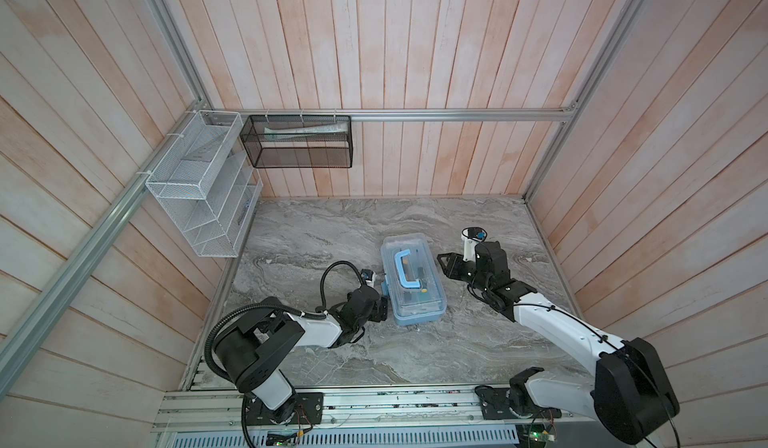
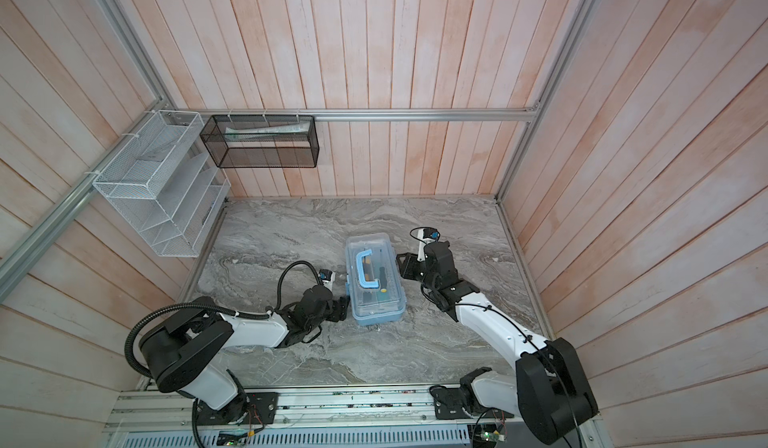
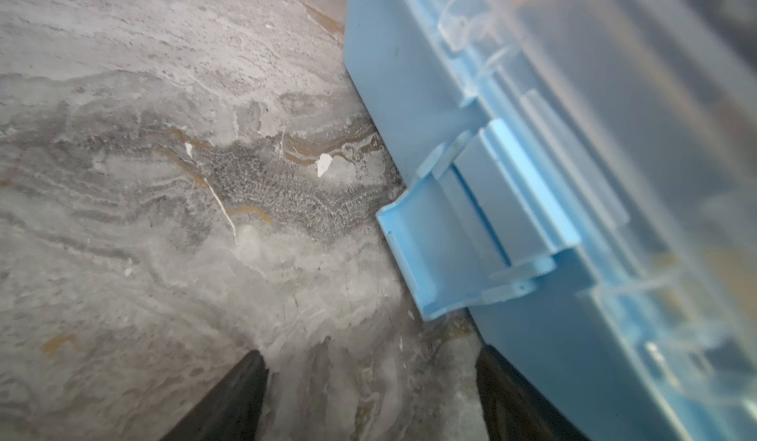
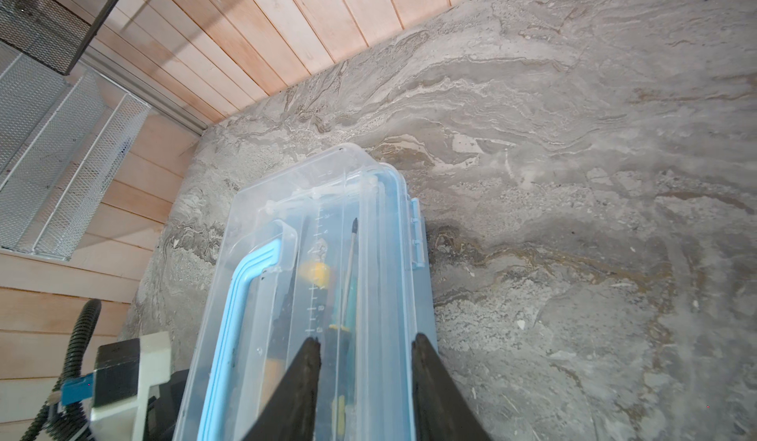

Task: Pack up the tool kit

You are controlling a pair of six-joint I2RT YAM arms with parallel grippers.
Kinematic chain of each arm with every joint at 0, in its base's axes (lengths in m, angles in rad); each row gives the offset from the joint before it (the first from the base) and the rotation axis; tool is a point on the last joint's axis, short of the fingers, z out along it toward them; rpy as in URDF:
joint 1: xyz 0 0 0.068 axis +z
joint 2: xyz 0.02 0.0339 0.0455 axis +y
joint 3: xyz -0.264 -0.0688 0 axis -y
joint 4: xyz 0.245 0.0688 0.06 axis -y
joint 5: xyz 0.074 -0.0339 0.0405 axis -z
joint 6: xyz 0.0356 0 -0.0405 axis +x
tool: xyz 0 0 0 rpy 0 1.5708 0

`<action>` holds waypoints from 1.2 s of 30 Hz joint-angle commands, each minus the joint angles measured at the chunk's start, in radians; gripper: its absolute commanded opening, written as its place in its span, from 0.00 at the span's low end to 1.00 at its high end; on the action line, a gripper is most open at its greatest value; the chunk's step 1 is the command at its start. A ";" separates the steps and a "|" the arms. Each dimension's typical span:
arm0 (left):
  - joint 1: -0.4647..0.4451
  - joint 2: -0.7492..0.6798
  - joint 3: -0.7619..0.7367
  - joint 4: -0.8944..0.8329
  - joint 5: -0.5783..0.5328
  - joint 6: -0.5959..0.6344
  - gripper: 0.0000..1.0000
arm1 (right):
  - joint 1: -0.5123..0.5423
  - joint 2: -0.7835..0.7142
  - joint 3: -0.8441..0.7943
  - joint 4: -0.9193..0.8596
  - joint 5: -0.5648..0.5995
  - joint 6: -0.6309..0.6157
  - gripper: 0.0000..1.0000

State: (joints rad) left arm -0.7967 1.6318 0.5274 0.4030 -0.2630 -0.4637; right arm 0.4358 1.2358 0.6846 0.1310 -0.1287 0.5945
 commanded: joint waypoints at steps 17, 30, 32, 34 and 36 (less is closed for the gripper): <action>0.040 0.102 0.042 0.053 -0.058 -0.048 0.80 | -0.017 0.011 -0.013 0.028 -0.025 -0.001 0.34; 0.094 -0.008 0.033 0.108 0.028 -0.026 0.79 | -0.017 0.005 -0.019 0.024 -0.033 0.004 0.32; 0.094 -0.032 0.031 0.112 0.051 -0.031 0.79 | -0.017 0.003 -0.020 0.025 -0.034 0.005 0.32; 0.095 -0.051 0.036 0.105 0.064 -0.035 0.78 | -0.017 0.002 -0.021 0.026 -0.036 0.005 0.31; 0.096 -0.070 0.038 0.095 0.074 -0.047 0.78 | -0.017 0.002 -0.023 0.028 -0.043 0.004 0.31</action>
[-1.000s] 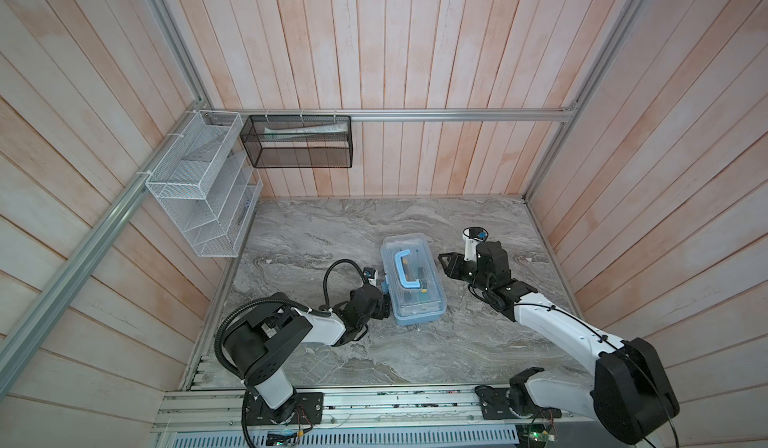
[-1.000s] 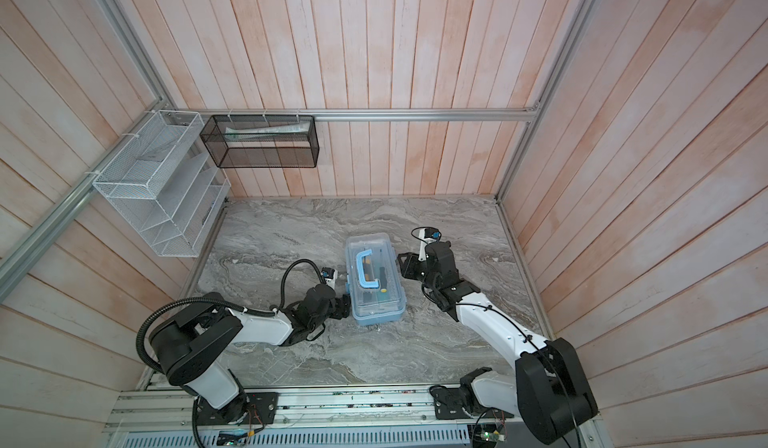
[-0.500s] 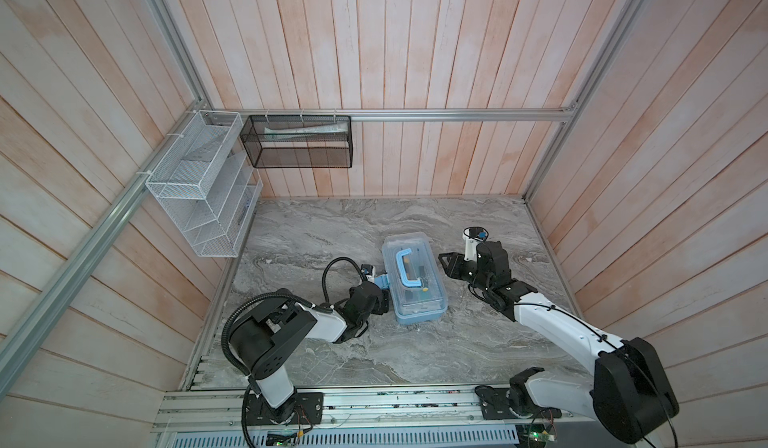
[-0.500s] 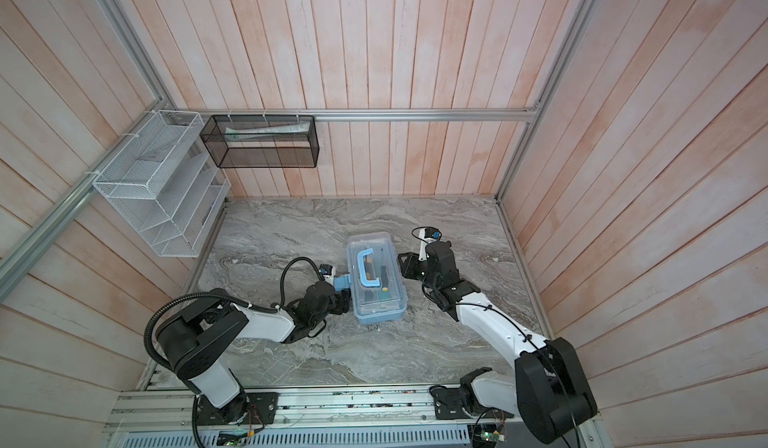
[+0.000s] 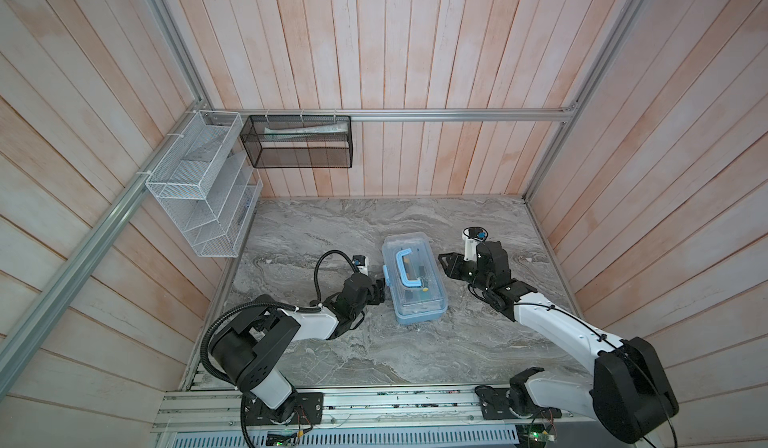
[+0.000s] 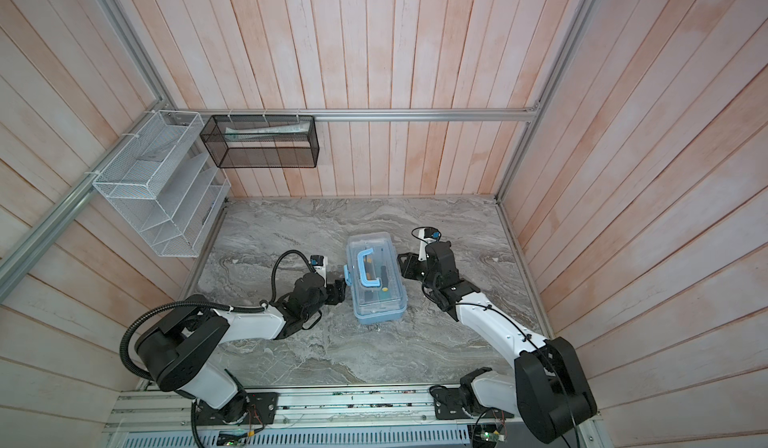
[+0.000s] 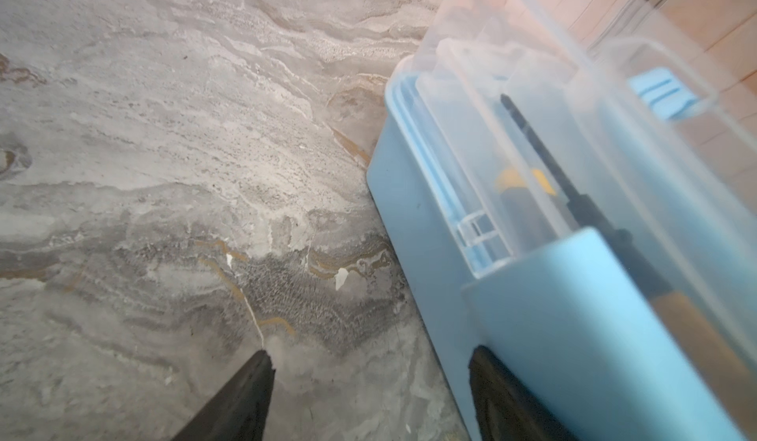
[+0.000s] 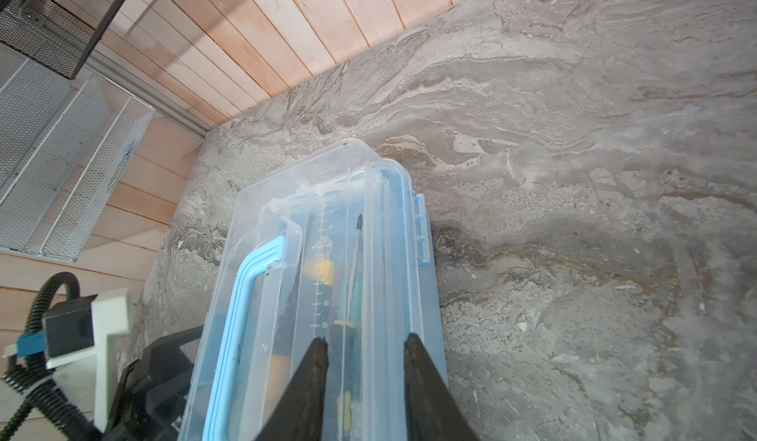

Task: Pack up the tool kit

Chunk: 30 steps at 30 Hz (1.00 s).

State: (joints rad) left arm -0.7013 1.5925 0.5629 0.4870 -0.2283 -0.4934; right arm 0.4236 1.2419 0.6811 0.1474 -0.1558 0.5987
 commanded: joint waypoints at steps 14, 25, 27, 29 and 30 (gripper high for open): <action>0.051 -0.094 -0.051 0.081 0.276 -0.235 0.67 | -0.002 0.019 -0.037 0.030 -0.060 0.015 0.30; 0.080 -0.097 -0.060 0.134 0.386 -0.327 0.64 | 0.013 0.033 -0.050 0.042 -0.068 0.029 0.30; 0.080 -0.097 -0.057 0.136 0.398 -0.335 0.64 | 0.015 0.030 -0.052 0.038 -0.059 0.030 0.29; 0.080 -0.099 -0.055 0.137 0.406 -0.342 0.64 | 0.015 0.030 -0.052 0.036 -0.056 0.031 0.29; 0.080 -0.101 -0.056 0.139 0.408 -0.345 0.64 | 0.017 0.031 -0.054 0.038 -0.056 0.033 0.29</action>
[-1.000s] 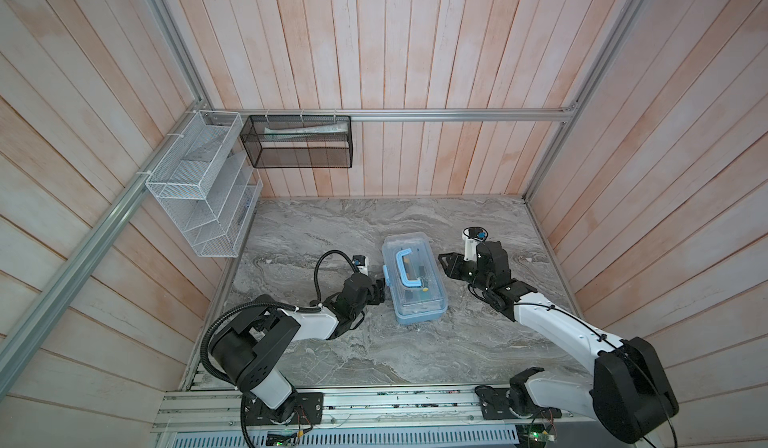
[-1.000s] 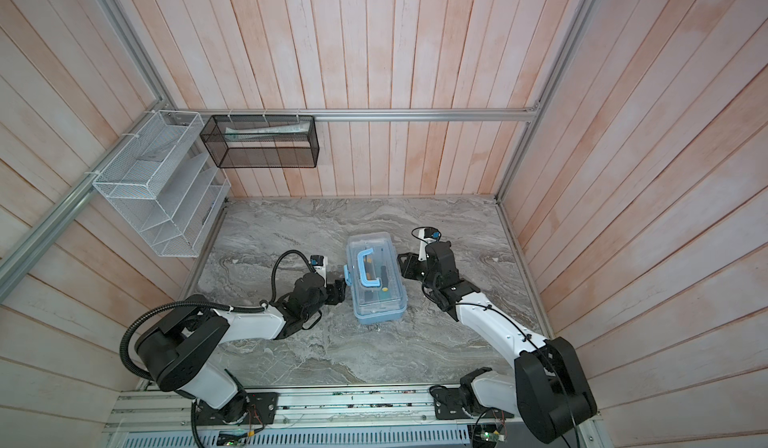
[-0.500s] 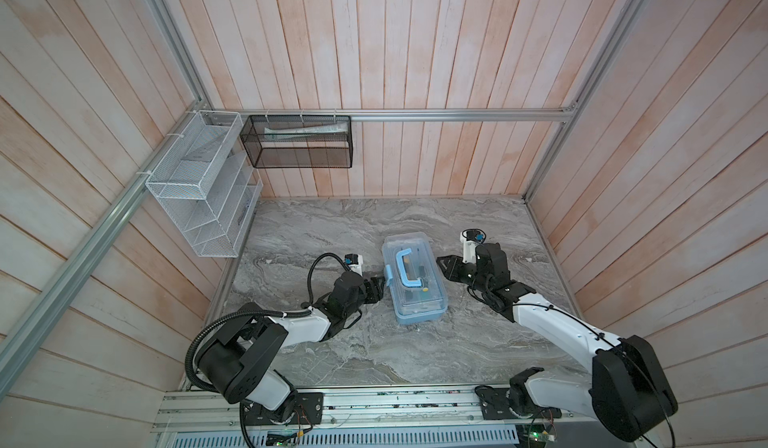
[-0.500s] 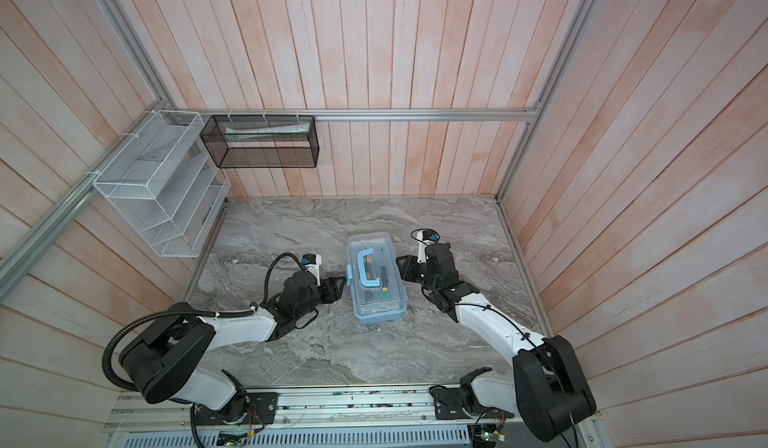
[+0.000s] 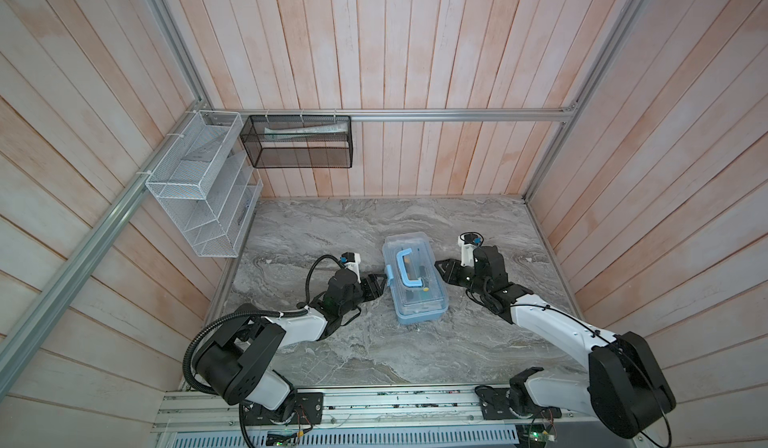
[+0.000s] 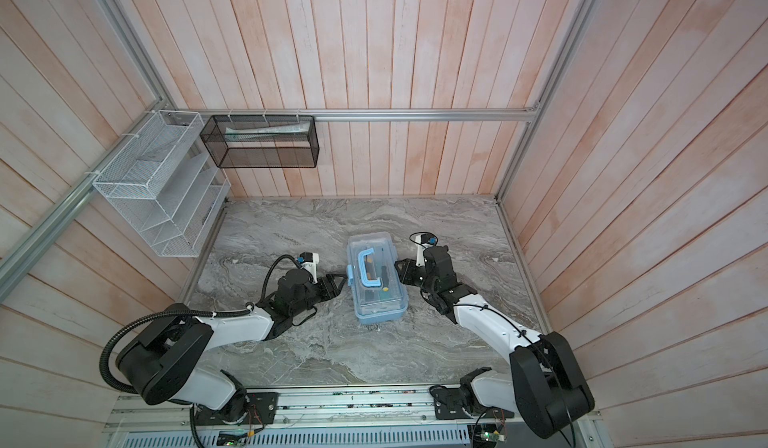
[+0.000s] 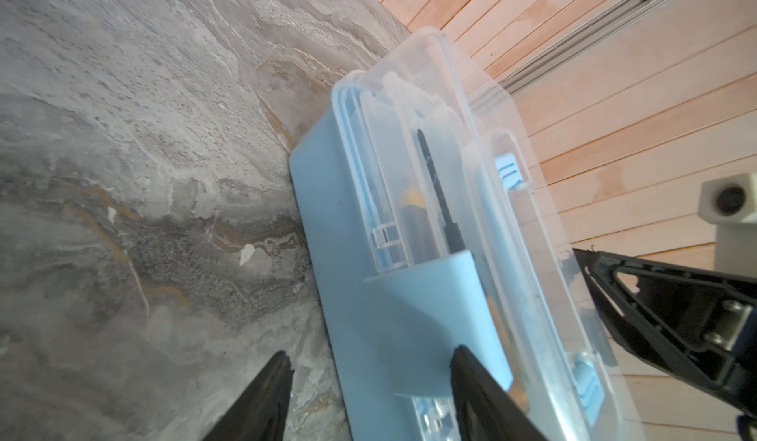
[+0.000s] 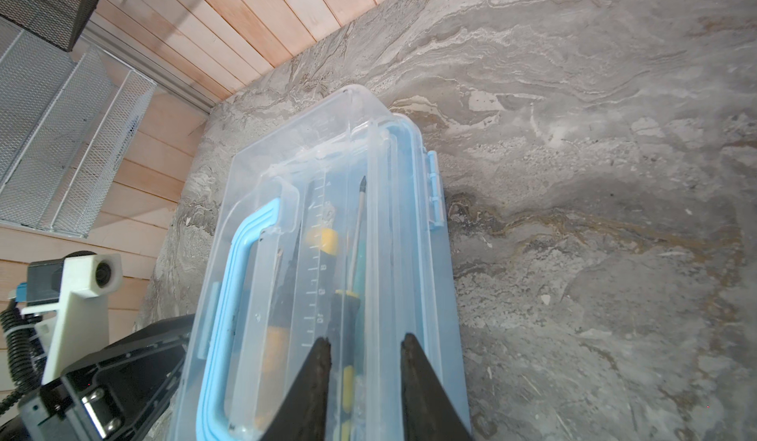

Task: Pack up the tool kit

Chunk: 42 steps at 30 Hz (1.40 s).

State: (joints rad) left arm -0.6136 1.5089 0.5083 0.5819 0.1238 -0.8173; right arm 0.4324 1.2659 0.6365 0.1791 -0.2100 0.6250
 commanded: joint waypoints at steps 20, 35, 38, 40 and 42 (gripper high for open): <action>0.011 0.002 0.014 0.081 0.139 -0.055 0.51 | 0.025 0.036 -0.002 0.006 0.000 0.018 0.29; 0.032 0.033 0.028 0.114 0.184 -0.060 0.46 | 0.032 0.074 0.014 0.005 -0.001 0.011 0.27; 0.034 0.031 0.030 0.115 0.194 -0.060 0.46 | 0.031 0.079 0.018 0.007 0.003 0.006 0.27; 0.035 0.032 0.033 0.117 0.199 -0.060 0.46 | 0.031 0.088 0.019 0.008 0.005 0.004 0.27; 0.037 0.032 0.032 0.121 0.204 -0.062 0.46 | 0.032 0.098 0.024 0.009 -0.001 0.004 0.26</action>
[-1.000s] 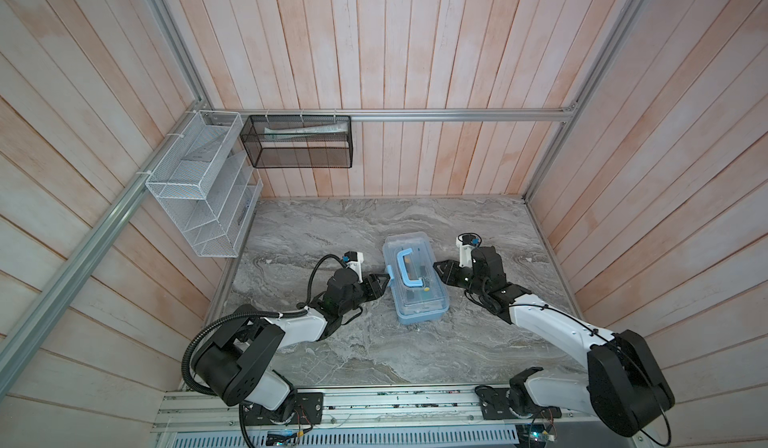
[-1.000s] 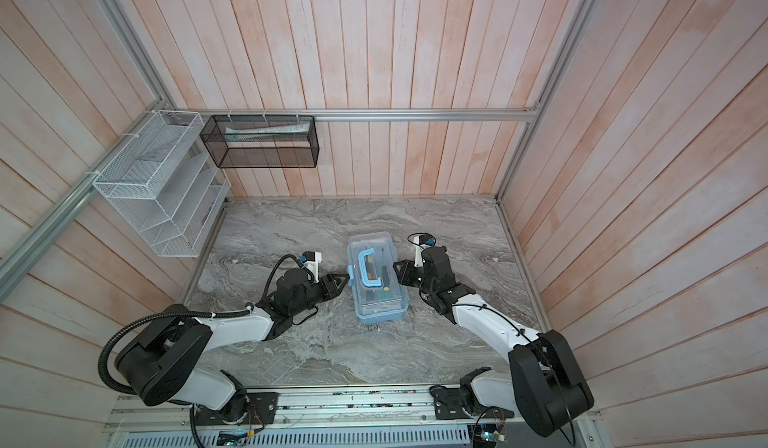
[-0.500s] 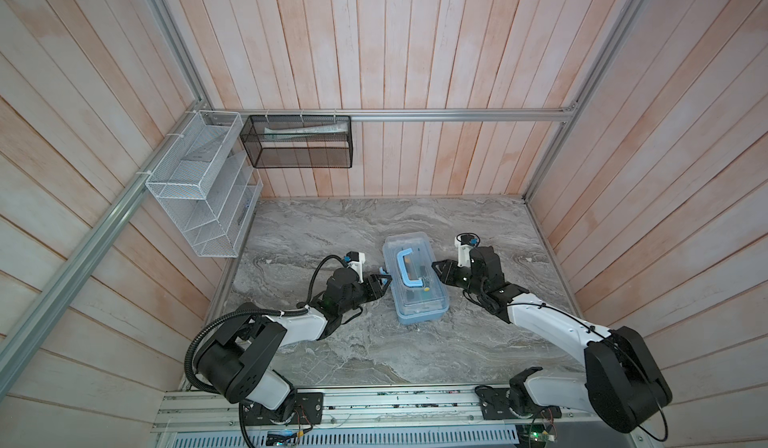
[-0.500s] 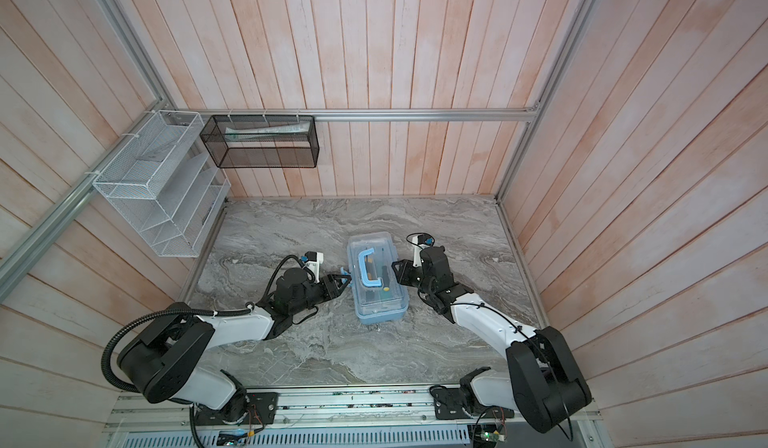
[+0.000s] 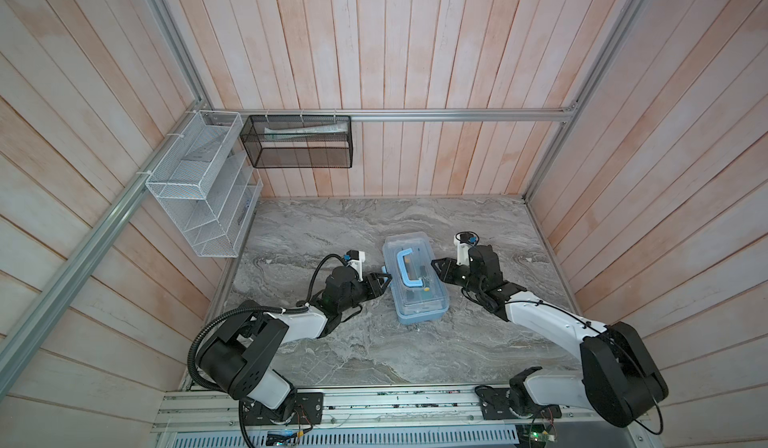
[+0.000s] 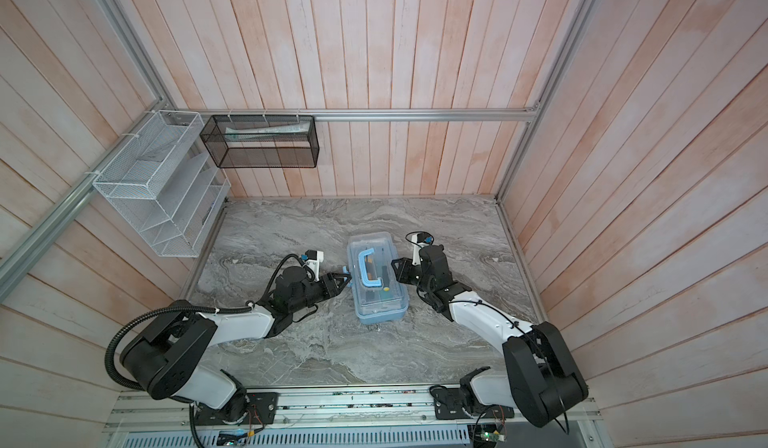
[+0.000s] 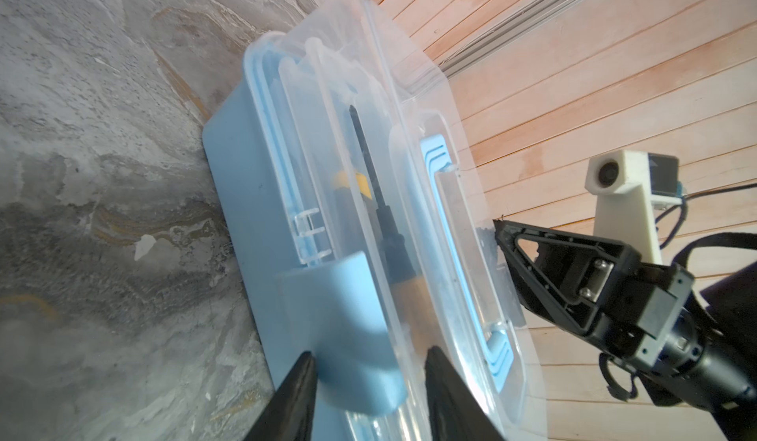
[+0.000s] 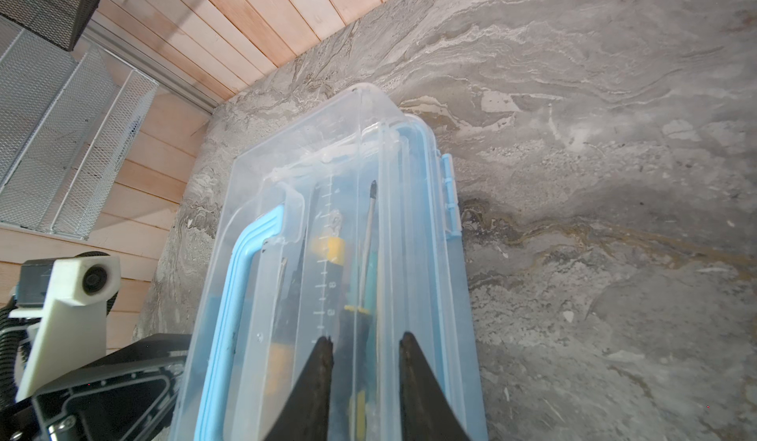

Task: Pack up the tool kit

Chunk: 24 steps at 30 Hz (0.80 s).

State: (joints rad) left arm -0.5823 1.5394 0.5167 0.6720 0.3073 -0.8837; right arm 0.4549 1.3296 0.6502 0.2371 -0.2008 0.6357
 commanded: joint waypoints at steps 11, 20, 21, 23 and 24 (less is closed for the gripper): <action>0.030 0.028 0.025 0.057 0.048 -0.010 0.42 | 0.010 0.072 0.029 -0.052 -0.017 -0.017 0.24; 0.031 0.075 0.036 0.092 0.085 -0.031 0.38 | 0.009 0.088 0.038 -0.062 -0.023 -0.023 0.24; 0.031 0.080 0.036 0.096 0.088 -0.032 0.37 | 0.009 0.089 0.038 -0.063 -0.023 -0.024 0.24; 0.032 0.088 0.036 0.102 0.092 -0.035 0.37 | 0.008 0.091 0.040 -0.062 -0.021 -0.025 0.23; 0.032 0.092 0.039 0.103 0.093 -0.035 0.36 | 0.009 0.092 0.040 -0.061 -0.020 -0.024 0.23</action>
State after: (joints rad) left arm -0.5476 1.5967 0.5312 0.7490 0.3771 -0.9134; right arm 0.4507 1.3869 0.6899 0.2619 -0.1886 0.6266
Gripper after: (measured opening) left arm 0.368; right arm 0.235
